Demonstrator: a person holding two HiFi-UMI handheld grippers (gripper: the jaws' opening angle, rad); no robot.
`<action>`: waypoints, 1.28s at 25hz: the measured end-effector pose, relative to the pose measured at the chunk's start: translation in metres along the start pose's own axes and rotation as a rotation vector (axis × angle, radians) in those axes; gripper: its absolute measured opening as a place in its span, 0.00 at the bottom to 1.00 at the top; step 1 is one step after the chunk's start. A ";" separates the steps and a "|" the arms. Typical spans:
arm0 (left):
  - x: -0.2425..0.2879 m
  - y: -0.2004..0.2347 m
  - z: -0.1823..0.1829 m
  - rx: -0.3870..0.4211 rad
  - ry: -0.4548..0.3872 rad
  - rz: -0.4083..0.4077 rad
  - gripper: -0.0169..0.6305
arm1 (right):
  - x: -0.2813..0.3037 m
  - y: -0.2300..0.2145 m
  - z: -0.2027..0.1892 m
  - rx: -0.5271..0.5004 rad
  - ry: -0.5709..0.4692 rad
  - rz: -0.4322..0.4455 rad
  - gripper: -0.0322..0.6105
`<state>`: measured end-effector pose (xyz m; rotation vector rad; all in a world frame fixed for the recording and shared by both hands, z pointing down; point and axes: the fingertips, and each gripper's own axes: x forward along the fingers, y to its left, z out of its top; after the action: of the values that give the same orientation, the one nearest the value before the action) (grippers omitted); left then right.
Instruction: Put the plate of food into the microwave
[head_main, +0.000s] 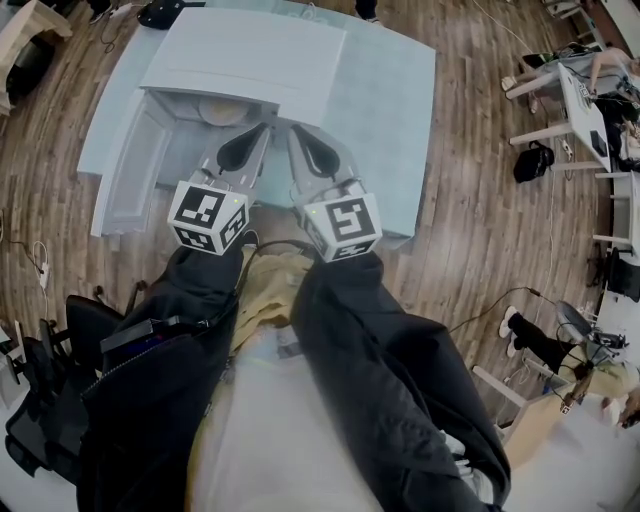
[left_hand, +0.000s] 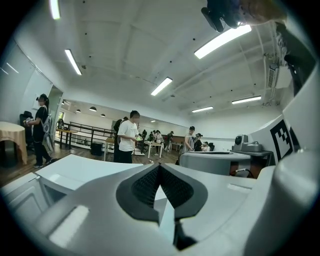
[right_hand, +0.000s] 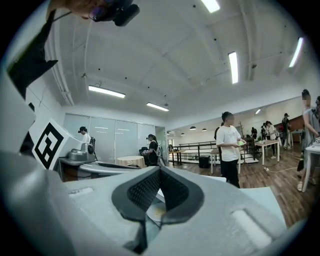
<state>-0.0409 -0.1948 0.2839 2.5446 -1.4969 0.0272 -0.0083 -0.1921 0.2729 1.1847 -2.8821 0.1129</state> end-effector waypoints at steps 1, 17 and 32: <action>0.000 0.000 0.001 0.003 0.000 -0.001 0.03 | 0.000 0.000 0.001 -0.003 -0.001 -0.002 0.05; 0.000 0.002 -0.002 0.013 0.011 0.014 0.03 | 0.001 -0.001 0.000 -0.018 -0.003 0.003 0.05; 0.000 0.001 -0.010 0.003 0.030 0.014 0.03 | -0.001 -0.006 -0.012 -0.013 0.026 -0.022 0.05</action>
<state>-0.0413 -0.1939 0.2940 2.5249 -1.5042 0.0687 -0.0038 -0.1950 0.2848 1.2036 -2.8420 0.1088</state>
